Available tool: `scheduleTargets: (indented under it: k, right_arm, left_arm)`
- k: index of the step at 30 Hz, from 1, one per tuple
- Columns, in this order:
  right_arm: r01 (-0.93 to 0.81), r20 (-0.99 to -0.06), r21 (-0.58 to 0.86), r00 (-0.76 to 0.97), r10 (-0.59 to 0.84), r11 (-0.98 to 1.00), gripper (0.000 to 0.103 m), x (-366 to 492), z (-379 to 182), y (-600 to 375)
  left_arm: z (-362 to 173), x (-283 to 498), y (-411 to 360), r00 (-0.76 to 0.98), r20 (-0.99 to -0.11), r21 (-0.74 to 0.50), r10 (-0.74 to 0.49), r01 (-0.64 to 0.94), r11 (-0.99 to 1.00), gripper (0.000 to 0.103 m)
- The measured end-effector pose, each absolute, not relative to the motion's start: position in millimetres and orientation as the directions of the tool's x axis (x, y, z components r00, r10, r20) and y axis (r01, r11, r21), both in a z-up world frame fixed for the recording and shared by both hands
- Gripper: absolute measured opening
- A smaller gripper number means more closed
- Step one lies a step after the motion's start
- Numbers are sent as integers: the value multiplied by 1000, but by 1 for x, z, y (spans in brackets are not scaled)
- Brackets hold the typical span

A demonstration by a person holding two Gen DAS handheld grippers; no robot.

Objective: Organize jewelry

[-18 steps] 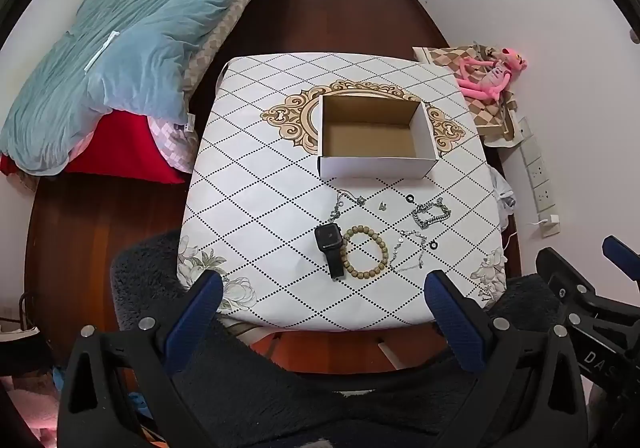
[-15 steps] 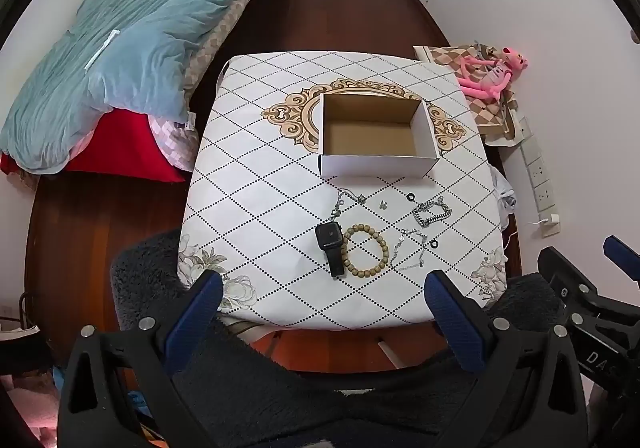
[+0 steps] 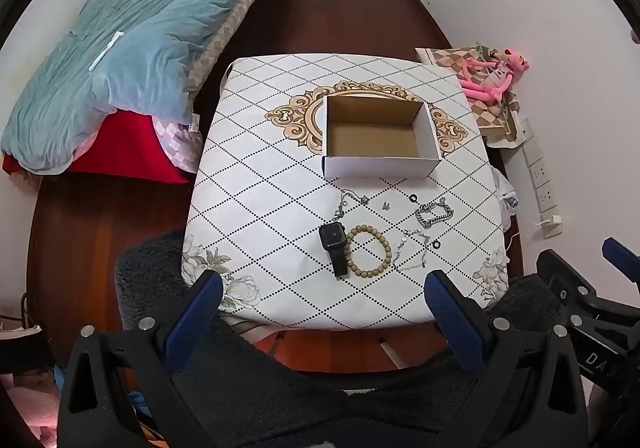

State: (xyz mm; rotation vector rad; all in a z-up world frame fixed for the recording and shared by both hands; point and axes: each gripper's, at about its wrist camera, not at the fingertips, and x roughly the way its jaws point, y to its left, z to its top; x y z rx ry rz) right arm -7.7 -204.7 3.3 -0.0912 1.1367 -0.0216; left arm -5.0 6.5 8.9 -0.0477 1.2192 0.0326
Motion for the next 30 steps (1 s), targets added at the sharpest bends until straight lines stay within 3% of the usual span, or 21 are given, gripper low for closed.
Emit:
scheduleTargets:
  k: [30]
  right_arm:
    - [-23, -907, -77, 418, -61, 997, 103, -6, 6, -209]
  left_arm:
    - [10, -3, 0, 350, -937, -10, 6, -43, 999, 103]
